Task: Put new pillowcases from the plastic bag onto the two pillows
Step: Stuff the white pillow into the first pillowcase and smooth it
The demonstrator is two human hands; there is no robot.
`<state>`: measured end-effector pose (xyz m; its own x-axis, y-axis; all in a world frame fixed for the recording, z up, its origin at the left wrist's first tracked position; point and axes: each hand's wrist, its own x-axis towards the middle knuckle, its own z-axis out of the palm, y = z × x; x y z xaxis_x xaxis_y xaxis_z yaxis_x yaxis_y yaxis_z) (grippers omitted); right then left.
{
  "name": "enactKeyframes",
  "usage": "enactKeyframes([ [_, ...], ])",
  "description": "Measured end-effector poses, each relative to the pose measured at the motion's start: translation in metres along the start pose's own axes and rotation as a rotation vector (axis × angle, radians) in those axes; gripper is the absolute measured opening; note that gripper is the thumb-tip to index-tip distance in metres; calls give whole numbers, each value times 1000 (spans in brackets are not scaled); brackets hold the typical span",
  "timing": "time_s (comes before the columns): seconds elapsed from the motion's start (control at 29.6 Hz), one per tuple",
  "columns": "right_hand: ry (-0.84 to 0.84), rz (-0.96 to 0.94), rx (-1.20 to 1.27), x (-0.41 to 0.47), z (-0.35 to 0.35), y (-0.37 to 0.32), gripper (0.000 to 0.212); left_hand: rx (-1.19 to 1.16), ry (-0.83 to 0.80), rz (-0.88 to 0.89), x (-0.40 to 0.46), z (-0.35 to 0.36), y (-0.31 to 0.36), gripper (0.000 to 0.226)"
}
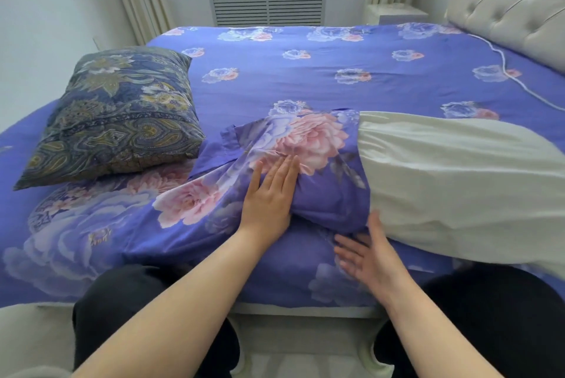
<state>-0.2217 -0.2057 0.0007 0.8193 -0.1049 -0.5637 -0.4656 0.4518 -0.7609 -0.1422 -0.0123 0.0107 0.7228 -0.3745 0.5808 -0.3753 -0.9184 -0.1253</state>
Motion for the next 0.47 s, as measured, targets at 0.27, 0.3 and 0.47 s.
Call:
enactKeyframes([
  [0.27,13,-311,556,25,25,-75,27,-315,-224,63,48,-30,0,80],
  [0.3,41,-404,554,24,34,-91,28,-398,-216,25,48,-35,4,79],
  [0.47,173,-681,369,17,67,-160,20,-938,-250,-228,74,-66,8,72],
])
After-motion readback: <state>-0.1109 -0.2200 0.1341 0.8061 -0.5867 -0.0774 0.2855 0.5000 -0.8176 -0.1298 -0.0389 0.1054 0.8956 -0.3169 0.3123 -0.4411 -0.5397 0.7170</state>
